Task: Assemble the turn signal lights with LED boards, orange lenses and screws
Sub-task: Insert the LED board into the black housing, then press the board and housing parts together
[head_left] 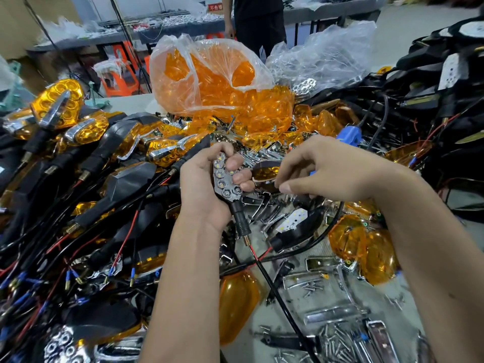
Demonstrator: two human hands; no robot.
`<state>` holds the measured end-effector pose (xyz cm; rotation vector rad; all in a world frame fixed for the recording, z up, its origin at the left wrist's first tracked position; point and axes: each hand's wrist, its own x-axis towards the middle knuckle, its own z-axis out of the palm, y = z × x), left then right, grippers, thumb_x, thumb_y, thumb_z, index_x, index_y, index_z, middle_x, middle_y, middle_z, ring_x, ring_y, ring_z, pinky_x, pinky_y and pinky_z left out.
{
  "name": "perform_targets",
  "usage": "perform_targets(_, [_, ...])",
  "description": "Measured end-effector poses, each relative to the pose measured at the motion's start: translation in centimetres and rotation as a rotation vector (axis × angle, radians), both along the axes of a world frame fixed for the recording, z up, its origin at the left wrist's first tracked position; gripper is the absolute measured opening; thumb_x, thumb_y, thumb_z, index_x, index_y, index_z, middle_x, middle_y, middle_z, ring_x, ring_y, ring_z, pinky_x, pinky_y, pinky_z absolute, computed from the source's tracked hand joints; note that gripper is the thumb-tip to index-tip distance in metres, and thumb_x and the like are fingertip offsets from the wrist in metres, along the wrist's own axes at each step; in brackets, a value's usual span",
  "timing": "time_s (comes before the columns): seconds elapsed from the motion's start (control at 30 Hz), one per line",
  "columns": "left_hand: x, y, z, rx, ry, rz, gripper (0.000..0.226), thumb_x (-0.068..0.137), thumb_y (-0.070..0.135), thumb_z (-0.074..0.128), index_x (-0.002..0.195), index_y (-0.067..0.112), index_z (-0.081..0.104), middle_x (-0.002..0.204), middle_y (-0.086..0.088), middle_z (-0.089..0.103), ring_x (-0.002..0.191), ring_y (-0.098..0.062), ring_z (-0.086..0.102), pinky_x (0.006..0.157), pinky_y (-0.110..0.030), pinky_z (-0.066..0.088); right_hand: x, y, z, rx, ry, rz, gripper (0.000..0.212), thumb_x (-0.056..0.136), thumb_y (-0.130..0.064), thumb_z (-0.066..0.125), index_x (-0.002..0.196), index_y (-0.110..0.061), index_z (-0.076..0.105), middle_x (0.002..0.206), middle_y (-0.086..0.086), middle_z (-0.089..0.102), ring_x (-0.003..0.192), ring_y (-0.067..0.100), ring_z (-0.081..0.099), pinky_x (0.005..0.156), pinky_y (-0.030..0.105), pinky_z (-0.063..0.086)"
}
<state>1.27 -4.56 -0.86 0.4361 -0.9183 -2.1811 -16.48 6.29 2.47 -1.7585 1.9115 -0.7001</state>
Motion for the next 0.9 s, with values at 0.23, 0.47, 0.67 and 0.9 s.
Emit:
perform_targets(0.23, [0.2, -0.2, 0.2, 0.102, -0.015, -0.032, 0.037, 0.110, 0.036, 0.039, 0.080, 0.017, 0.050, 0.062, 0.007, 0.036, 0.045, -0.009, 0.033, 0.042, -0.020, 0.032, -0.6, -0.6, -1.0, -0.270, -0.044, -0.293, 0.013, 0.093, -0.018, 0.075, 0.084, -0.026, 0.078, 0.072, -0.005, 0.074, 0.069, 0.010, 0.070, 0.070, 0.028, 0.061])
perform_targets(0.47, [0.8, -0.4, 0.5, 0.041, -0.018, -0.012, 0.017, 0.108, 0.016, 0.040, 0.095, 0.013, 0.051, 0.069, 0.005, 0.038, 0.052, -0.009, 0.033, 0.047, -0.019, 0.031, -0.4, -0.9, -2.1, -0.335, 0.105, -0.412, 0.008, 0.095, -0.017, 0.073, 0.094, -0.024, 0.077, 0.090, -0.009, 0.072, 0.085, 0.008, 0.064, 0.085, 0.031, 0.057])
perform_targets(0.67, [0.7, -0.3, 0.4, -0.122, -0.107, 0.054, 0.016, 0.107, 0.004, 0.038, 0.106, 0.007, 0.054, 0.072, 0.000, 0.047, 0.054, -0.011, 0.040, 0.047, -0.023, 0.038, 0.8, -1.6, -2.8, -0.163, 0.315, -0.295, 0.038, 0.101, -0.023, 0.066, 0.139, -0.028, 0.062, 0.138, -0.001, 0.061, 0.130, 0.028, 0.043, 0.112, 0.045, 0.035])
perform_targets(0.9, [0.7, -0.6, 0.3, -0.178, -0.032, 0.186, 0.023, 0.107, -0.003, 0.036, 0.098, 0.003, 0.057, 0.085, -0.009, 0.064, 0.055, -0.012, 0.045, 0.048, -0.023, 0.041, 1.1, -1.3, -2.1, -0.286, 0.155, -0.232, 0.011, 0.096, -0.013, 0.072, 0.101, -0.022, 0.077, 0.091, -0.004, 0.072, 0.086, 0.012, 0.066, 0.082, 0.026, 0.056])
